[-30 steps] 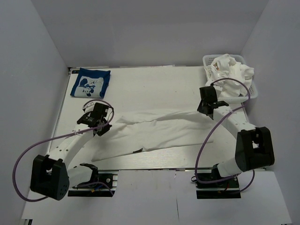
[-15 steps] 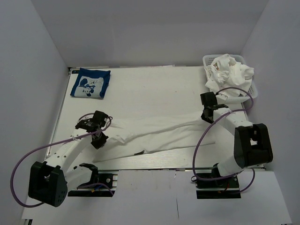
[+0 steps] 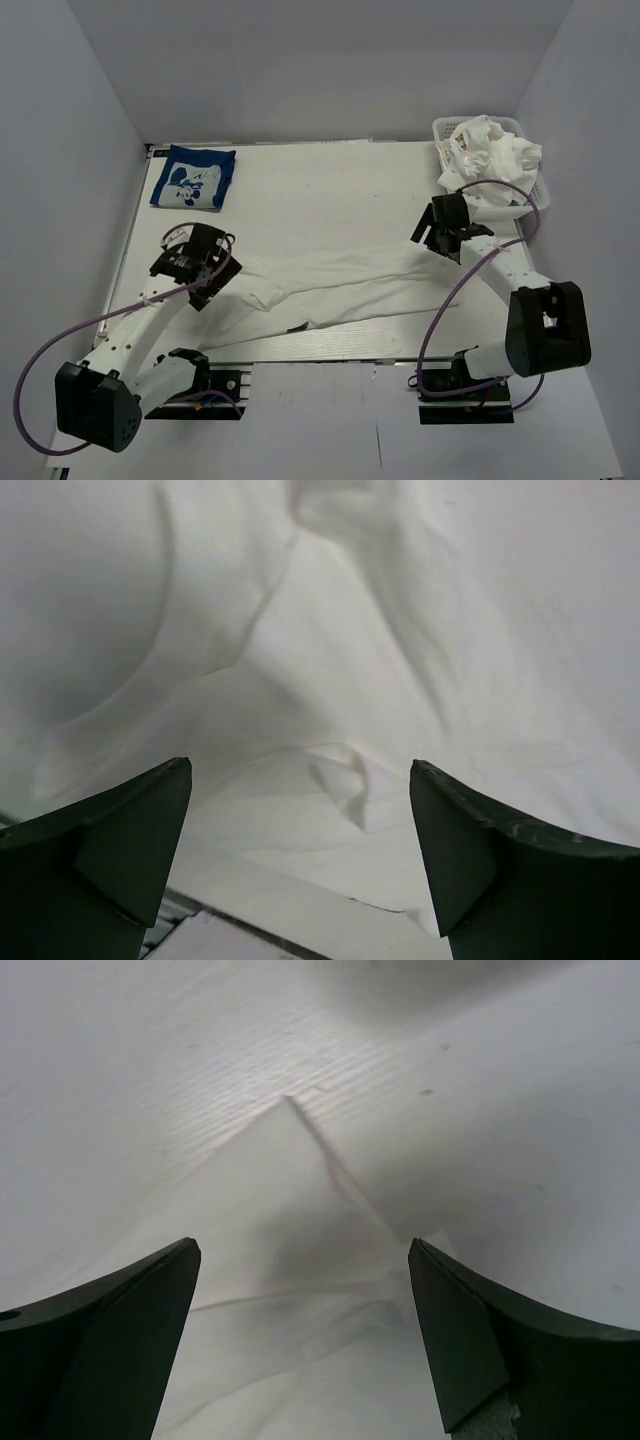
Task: Fold and stack the t-shirts
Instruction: Fold the other side of the tshirt into a rectangle, then rotate the tshirt 90 degrees
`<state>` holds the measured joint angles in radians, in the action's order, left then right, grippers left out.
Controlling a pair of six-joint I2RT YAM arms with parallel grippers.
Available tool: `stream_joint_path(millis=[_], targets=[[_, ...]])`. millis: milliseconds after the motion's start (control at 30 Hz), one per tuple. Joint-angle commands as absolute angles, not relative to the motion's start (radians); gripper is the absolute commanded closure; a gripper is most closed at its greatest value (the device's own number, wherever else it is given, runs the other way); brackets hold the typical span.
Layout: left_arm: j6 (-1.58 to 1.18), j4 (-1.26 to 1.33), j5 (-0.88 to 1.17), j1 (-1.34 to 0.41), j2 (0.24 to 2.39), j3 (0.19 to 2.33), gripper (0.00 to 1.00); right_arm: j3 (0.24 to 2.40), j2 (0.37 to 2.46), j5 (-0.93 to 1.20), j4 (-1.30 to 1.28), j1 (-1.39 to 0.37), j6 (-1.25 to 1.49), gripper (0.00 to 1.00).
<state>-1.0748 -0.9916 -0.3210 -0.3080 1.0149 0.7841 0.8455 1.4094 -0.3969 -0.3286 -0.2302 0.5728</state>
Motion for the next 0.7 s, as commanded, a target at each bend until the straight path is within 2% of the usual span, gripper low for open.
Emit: stream_joint_path(millis=[0, 100, 200, 367, 467, 567, 600, 667], targets=[[-0.971, -0.707, -0.223, -0.311, 1.105, 0.766, 0.00, 0.808, 1.365, -0.214, -0.164, -0.265, 0.512, 0.10], [-0.928, -0.611, -0.186, -0.311, 1.251, 0.784, 0.00, 0.782, 1.394, -0.119, -0.080, -0.285, 0.479, 0.10], [-0.905, -0.626, -0.176, -0.311, 1.483, 0.877, 0.00, 0.790, 1.457, -0.078, -0.077, -0.298, 0.486, 0.10], [-0.881, -0.604, -0.198, -0.311, 1.748, 1.011, 0.00, 0.741, 1.479, -0.113, -0.106, -0.308, 0.523, 0.10], [-0.870, -0.563, -0.207, -0.293, 1.920, 1.126, 0.00, 0.625, 1.445, -0.120, -0.114, -0.330, 0.541, 0.10], [-0.830, -0.590, -0.236, -0.311, 2.148, 1.398, 0.00, 0.550, 1.404, -0.051, -0.135, -0.396, 0.560, 0.10], [-0.815, -0.612, -0.261, -0.321, 2.216, 1.612, 0.00, 0.539, 1.391, -0.023, -0.143, -0.419, 0.564, 0.10], [-0.778, -0.630, -0.214, -0.339, 2.438, 1.838, 0.00, 0.505, 1.343, 0.032, -0.175, -0.537, 0.578, 0.10]])
